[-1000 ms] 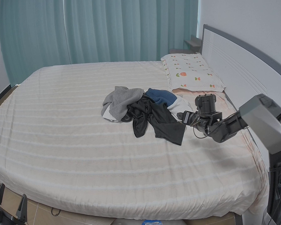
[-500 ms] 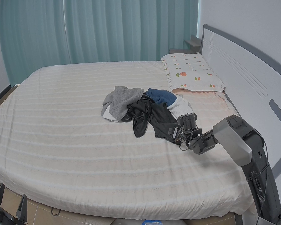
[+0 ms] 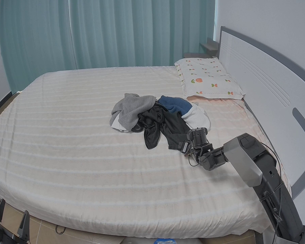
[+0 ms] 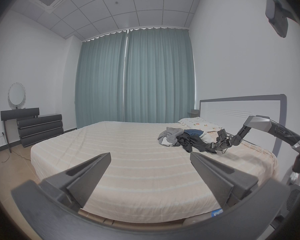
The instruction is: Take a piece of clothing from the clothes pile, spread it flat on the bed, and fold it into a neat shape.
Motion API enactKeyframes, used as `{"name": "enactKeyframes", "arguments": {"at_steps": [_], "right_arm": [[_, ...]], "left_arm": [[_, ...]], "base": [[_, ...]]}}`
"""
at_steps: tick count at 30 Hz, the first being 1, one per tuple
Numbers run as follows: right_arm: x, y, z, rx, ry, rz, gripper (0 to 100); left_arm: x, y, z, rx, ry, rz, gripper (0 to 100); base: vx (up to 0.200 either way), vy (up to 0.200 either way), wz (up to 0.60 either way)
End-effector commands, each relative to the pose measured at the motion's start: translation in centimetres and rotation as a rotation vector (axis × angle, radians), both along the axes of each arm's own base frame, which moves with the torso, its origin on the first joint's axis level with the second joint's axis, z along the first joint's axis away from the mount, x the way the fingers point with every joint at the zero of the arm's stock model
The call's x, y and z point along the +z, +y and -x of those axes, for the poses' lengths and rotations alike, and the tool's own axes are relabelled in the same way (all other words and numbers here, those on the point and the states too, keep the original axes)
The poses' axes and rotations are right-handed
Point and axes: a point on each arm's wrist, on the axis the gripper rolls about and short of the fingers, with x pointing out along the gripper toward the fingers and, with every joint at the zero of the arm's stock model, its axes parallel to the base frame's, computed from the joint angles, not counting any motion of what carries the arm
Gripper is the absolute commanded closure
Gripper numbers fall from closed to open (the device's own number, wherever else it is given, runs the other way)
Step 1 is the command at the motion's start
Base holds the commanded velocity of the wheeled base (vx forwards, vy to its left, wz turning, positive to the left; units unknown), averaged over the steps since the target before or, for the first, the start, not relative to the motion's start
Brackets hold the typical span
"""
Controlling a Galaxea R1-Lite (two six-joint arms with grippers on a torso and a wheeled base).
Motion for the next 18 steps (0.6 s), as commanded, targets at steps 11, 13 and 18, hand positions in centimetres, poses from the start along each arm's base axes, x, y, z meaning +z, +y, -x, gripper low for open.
{"name": "enactKeyframes", "arguments": {"at_steps": [11,13,18], "right_arm": [[-0.5,0.8,-0.1,-0.007,0.006,-0.031,100],[0.5,0.6,-0.2,-0.035,-0.007,-0.078,100],[4.1,-0.7,1.1,-0.094,0.002,-0.146,100]], "left_arm": [[-0.5,0.0,0.0,0.002,-0.001,0.0,0],[-0.5,0.0,0.0,0.0,-0.002,0.0,0],[-0.5,0.0,0.0,0.002,-0.002,0.0,0]], "base": [[0.0,0.0,0.0],[0.0,0.0,0.0],[0.0,0.0,0.0]]}}
